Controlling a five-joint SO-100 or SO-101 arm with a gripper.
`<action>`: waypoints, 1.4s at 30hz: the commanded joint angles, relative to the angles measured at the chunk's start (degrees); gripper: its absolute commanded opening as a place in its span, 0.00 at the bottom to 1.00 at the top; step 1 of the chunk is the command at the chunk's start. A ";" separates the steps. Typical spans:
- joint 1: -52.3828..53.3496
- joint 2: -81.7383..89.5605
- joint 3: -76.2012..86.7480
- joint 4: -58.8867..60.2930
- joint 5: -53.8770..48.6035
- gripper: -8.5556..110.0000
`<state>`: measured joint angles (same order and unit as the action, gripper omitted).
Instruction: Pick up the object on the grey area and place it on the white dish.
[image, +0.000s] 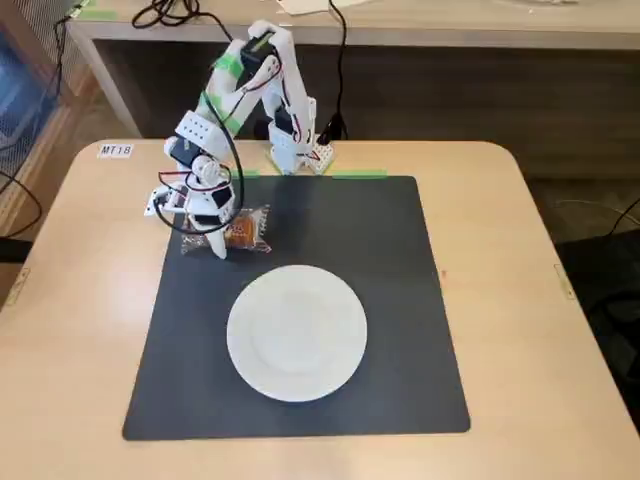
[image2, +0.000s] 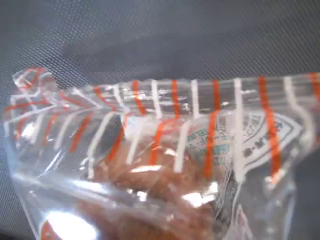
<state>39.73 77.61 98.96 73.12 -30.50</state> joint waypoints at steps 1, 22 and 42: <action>0.97 0.35 -0.53 -0.09 0.70 0.24; -9.40 22.59 -0.70 -5.27 11.87 0.19; -36.65 -16.08 -42.10 -4.48 21.18 0.20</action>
<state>3.52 64.78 67.32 64.60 -8.79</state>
